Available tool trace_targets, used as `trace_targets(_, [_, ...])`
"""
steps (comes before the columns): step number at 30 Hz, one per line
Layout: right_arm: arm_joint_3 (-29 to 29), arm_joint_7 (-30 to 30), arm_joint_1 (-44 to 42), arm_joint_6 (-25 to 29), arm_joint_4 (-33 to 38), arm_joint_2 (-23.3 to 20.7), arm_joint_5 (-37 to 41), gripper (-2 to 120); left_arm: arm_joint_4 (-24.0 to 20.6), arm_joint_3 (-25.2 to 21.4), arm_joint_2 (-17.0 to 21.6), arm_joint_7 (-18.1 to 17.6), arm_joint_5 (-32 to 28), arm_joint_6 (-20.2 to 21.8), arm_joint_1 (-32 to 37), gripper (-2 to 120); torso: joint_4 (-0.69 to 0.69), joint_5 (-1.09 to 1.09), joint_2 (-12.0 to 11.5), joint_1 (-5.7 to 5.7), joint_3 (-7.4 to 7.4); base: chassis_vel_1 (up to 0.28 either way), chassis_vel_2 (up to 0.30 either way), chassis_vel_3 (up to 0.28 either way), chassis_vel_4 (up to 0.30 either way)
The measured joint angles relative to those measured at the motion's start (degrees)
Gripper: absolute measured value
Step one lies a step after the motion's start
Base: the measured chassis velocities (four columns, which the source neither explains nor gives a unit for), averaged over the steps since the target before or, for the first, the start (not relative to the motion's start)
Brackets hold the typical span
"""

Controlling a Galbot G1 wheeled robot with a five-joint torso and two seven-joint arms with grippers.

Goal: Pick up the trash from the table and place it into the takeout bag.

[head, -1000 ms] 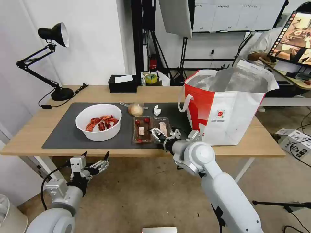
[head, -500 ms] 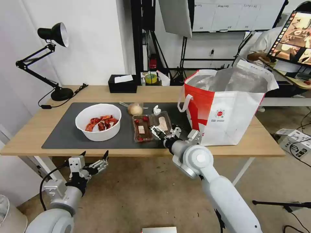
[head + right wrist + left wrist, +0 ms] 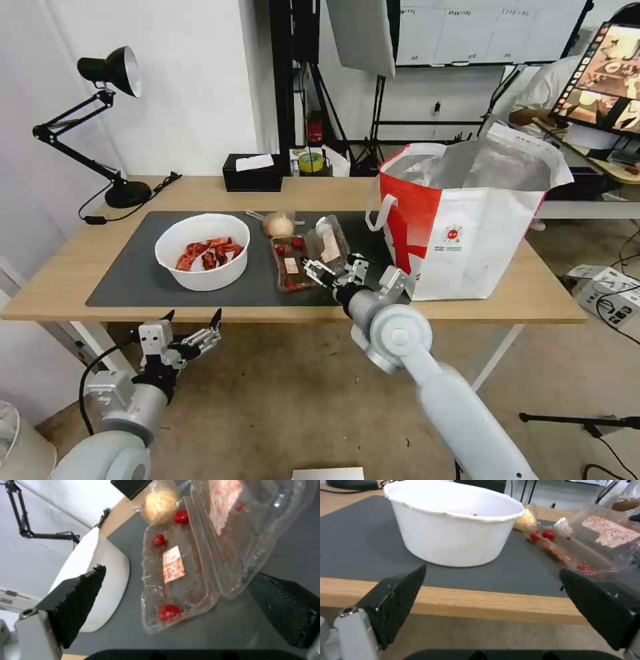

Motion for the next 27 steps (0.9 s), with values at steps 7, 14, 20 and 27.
trace_targets(7, [-0.9,-3.0,0.3,-0.3,-0.3,-0.7,-7.3,100,-0.1,-0.1,0.1,0.0,0.0,-0.2,0.0,100,0.00,0.00,0.0,0.00,0.00,0.000,0.000,0.000,0.000])
trace_targets(14, [-1.1,-4.4,1.2,-0.3,0.1,-1.0,-9.9,100,-0.3,-0.2,0.1,0.0,-0.1,-0.3,0.0,100,0.00,0.00,0.0,0.00,0.00,0.000,0.000,0.000,0.000])
trace_targets(20, [-1.1,-4.7,3.4,-0.4,0.7,-1.7,-8.7,100,-0.5,-0.5,0.3,0.0,-0.5,-0.3,0.1,100,0.00,0.00,0.0,0.00,0.00,0.000,0.000,0.000,0.000])
trace_targets(27, [-1.9,-4.4,5.6,-0.8,0.1,-1.7,-4.8,100,-0.5,-0.6,0.4,-0.1,-0.7,-0.3,0.1,100,0.00,0.00,0.0,0.00,0.00,0.000,0.000,0.000,0.000])
